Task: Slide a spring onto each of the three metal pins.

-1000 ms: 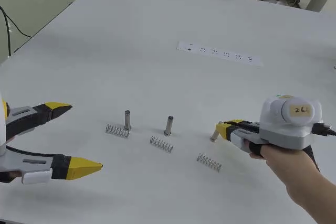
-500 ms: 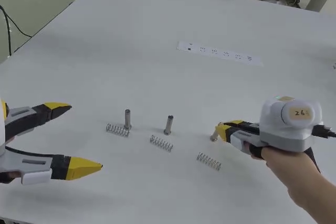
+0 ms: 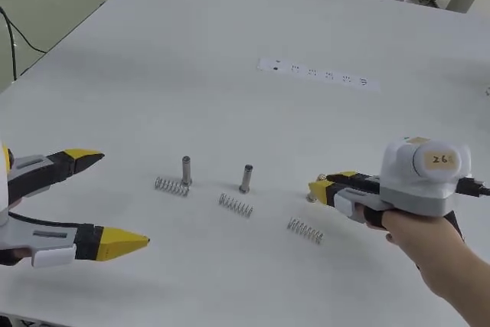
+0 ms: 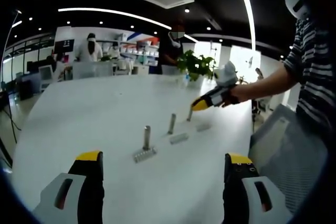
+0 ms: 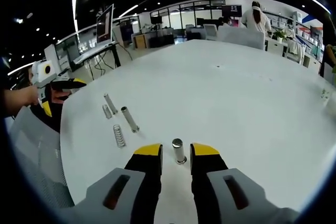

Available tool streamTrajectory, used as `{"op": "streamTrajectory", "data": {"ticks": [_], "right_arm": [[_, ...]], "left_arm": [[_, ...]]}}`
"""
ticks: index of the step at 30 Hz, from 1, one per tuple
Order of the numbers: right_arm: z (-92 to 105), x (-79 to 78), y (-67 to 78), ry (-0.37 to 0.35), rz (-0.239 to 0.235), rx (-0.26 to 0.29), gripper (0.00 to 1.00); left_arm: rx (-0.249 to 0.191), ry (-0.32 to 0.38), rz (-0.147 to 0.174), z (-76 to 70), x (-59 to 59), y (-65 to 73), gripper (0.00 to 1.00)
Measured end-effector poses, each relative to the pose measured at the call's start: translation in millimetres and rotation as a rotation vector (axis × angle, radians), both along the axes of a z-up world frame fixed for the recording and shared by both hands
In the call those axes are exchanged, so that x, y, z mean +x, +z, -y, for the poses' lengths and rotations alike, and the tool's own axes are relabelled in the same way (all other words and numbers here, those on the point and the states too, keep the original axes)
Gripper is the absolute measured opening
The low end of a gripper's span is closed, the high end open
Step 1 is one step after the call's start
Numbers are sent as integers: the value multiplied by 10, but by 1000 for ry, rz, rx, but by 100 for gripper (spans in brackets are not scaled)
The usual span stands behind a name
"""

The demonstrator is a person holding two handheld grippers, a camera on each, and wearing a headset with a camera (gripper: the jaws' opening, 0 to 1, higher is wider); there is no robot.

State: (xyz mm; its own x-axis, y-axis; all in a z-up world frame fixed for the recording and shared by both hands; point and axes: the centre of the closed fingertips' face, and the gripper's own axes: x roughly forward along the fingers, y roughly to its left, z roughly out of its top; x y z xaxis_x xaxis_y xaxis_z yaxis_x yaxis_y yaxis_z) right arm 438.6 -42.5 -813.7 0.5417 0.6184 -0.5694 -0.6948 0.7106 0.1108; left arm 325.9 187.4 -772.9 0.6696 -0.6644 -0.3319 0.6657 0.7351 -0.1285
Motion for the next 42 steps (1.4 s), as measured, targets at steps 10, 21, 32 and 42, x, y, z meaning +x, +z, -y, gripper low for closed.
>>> {"op": "streamTrajectory", "data": {"ticks": [10, 21, 32, 42], "right_arm": [[29, -28, 5, -12, -8, 14, 24], [64, -82, 54, -26, -12, 43, 29], [101, -171, 69, -22, -29, 59, 31], [132, -265, 20, 25, -53, 37, 30]], "left_arm": [[-4, -1, 4, 6, 0, 23, 93], [-4, -3, 2, 23, 5, 15, 93], [-7, -2, -2, 26, 3, 2, 93], [-6, -4, -8, 32, -11, -7, 93]]}}
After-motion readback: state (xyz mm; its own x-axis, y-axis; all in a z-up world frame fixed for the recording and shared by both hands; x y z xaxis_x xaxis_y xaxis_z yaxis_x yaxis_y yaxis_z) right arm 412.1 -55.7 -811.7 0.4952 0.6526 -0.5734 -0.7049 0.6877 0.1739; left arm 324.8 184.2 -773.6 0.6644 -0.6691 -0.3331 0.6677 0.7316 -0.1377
